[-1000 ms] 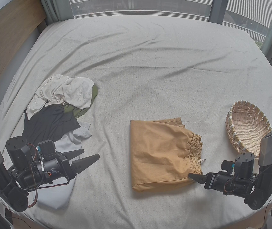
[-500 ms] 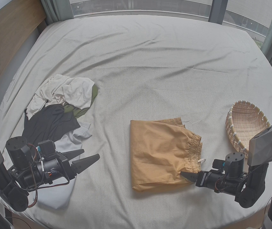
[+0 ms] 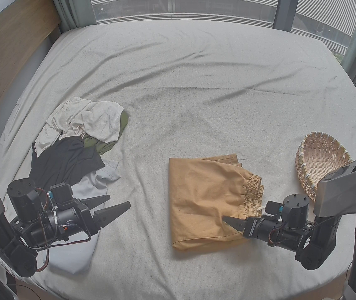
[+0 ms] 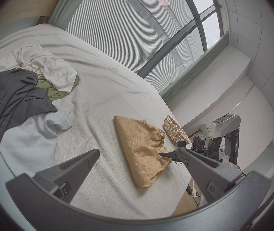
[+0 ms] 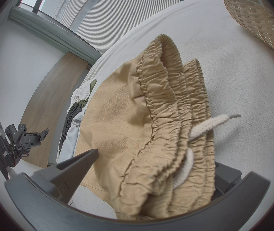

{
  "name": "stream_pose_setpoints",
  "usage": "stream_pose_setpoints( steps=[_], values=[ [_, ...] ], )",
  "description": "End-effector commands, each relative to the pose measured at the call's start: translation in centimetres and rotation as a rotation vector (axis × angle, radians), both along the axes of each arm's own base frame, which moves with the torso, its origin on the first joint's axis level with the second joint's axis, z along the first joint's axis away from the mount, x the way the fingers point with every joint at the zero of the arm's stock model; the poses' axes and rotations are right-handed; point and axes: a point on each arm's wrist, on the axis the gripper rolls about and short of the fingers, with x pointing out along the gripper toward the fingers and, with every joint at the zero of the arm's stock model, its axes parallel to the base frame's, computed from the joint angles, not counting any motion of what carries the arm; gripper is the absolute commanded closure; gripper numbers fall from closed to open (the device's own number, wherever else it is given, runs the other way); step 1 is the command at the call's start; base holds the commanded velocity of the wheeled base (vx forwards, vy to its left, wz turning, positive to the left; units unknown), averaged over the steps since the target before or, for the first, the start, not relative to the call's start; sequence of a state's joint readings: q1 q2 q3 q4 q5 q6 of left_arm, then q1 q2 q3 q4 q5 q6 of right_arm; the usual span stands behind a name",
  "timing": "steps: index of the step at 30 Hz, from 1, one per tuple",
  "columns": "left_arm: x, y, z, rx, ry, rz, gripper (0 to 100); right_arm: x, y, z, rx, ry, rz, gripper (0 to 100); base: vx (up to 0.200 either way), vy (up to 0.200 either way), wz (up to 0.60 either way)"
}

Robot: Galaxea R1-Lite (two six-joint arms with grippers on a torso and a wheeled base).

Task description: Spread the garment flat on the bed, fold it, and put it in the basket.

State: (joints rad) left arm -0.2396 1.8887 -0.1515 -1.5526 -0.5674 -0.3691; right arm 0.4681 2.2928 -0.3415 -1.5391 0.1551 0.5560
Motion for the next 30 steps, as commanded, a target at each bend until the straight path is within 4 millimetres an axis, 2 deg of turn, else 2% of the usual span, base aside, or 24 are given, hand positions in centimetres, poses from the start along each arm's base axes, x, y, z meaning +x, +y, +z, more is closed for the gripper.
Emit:
stream_pose_setpoints(
  steps=[1, 3, 4, 16, 30],
  values=[
    [0.0, 0.0, 0.0, -0.001, -0.002, -0.001, 0, 0.1, 0.1, -0.1, 0.0, 0.001, -0.001, 0, 0.0, 0.0, 0.0],
    [0.0, 0.0, 0.0, 0.0, -0.003, -0.002, 0, 0.0, 0.0, -0.1, -0.002, 0.001, -0.003, 0, 0.0, 0.0, 0.0],
    [0.0, 0.0, 0.0, 0.0, -0.003, -0.002, 0, 0.0, 0.1, -0.1, -0.002, 0.0, -0.008, 100, 0.0, 0.0, 0.0],
    [0.0, -0.1, -0.1, 0.004, -0.002, -0.004, 0, -0.6, -0.2, 0.3, -0.003, 0.003, -0.007, 100, 0.0, 0.0, 0.0],
    [-0.3, -0.1, -0.1, 0.009, 0.002, -0.011, 0, -2.7, -0.1, 4.7, 0.053, -0.095, 0.032, 100, 0.0, 0.0, 0.0]
  ],
)
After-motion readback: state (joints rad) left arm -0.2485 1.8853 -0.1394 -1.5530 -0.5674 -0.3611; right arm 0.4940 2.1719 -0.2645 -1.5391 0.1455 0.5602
